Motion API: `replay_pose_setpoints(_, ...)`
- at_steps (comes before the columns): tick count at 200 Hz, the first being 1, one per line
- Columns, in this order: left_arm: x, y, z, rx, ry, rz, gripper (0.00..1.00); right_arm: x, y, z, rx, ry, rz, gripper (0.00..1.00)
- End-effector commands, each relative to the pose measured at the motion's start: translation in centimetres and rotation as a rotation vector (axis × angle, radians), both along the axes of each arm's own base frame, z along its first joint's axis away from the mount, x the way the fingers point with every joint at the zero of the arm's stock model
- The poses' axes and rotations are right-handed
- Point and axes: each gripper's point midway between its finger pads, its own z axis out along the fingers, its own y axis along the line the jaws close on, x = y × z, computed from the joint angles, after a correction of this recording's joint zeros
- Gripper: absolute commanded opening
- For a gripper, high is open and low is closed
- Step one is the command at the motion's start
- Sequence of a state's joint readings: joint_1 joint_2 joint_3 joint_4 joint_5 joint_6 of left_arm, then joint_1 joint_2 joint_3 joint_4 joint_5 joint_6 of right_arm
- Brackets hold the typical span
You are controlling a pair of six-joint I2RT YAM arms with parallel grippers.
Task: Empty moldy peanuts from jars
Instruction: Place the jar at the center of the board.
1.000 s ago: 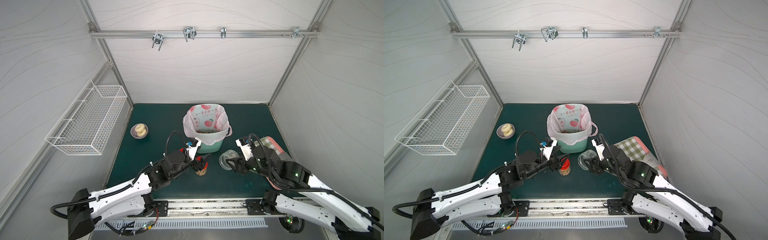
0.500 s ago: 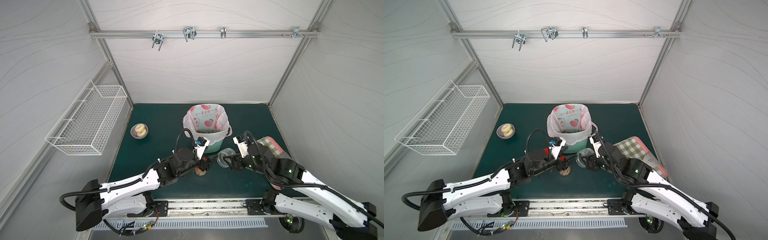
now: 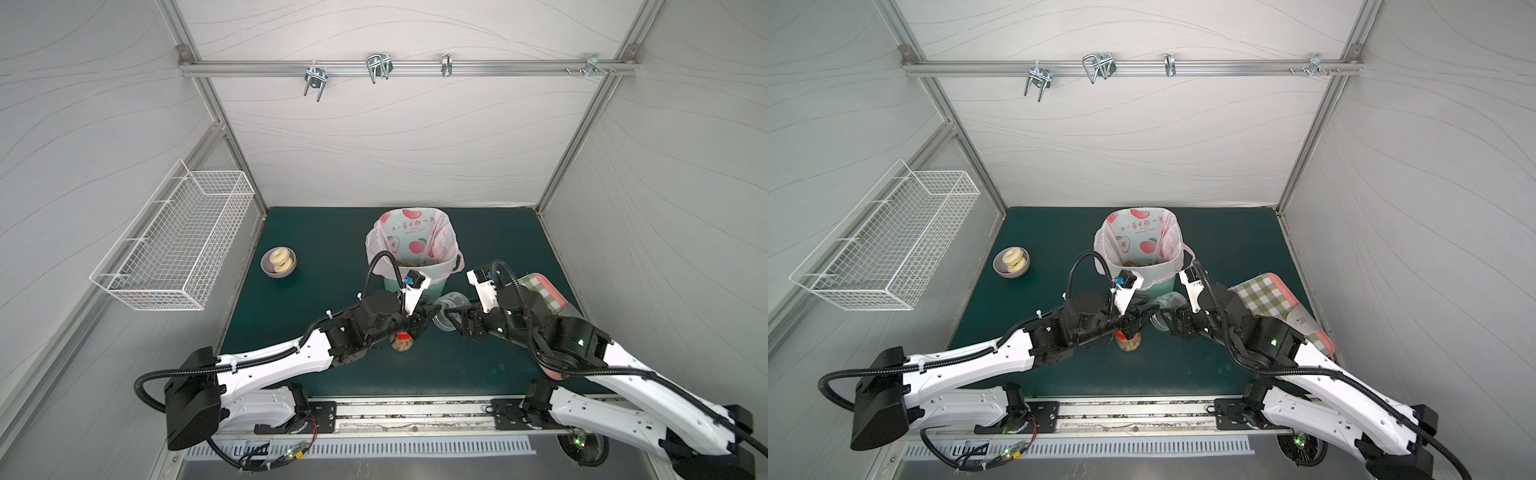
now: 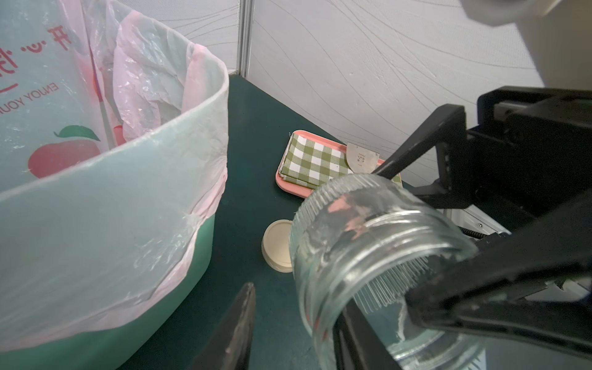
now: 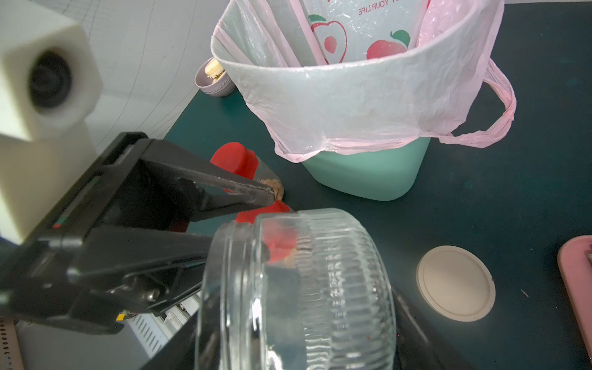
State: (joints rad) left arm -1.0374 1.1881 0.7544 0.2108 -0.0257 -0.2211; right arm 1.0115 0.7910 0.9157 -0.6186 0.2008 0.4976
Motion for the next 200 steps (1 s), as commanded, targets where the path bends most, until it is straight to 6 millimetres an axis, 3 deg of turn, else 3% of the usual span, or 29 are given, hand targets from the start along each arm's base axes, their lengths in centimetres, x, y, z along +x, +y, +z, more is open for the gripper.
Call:
replay_pose_setpoints(1, 0.1, -1.1, 2.2, -0.044, -0.014, -0.020, 0.39, 0.2, 1.0, 2.4, 0.079, -0.052, 0.010, 0.00)
replay_pose_setpoints(57, 0.1, -1.1, 2.2, -0.037, -0.011, -0.017, 0.06, 0.0, 1.2, 2.3, 0.085, -0.052, 0.023, 0.00)
replay_pose_setpoints(76, 0.1, -1.0, 2.2, -0.035, -0.011, -0.013, 0.00, -0.1, 1.2, 2.3, 0.094, -0.054, 0.027, 0.17)
replay_pose_setpoints(113, 0.3, -0.8, 2.1, -0.026, -0.013, -0.002, 0.00, -0.4, 1.0, 2.1, 0.103, -0.058, 0.033, 0.78)
replay_pose_setpoints(141, 0.5, -0.5, 2.0, 0.002, -0.011, 0.013, 0.00, -0.3, 0.5, 1.6, 0.079, -0.054, 0.020, 0.98)
replay_pose_setpoints(200, 0.8, -0.4, 1.5, 0.056, -0.004, 0.029, 0.00, 0.1, -2.2, 0.6, 0.037, -0.097, -0.062, 0.99)
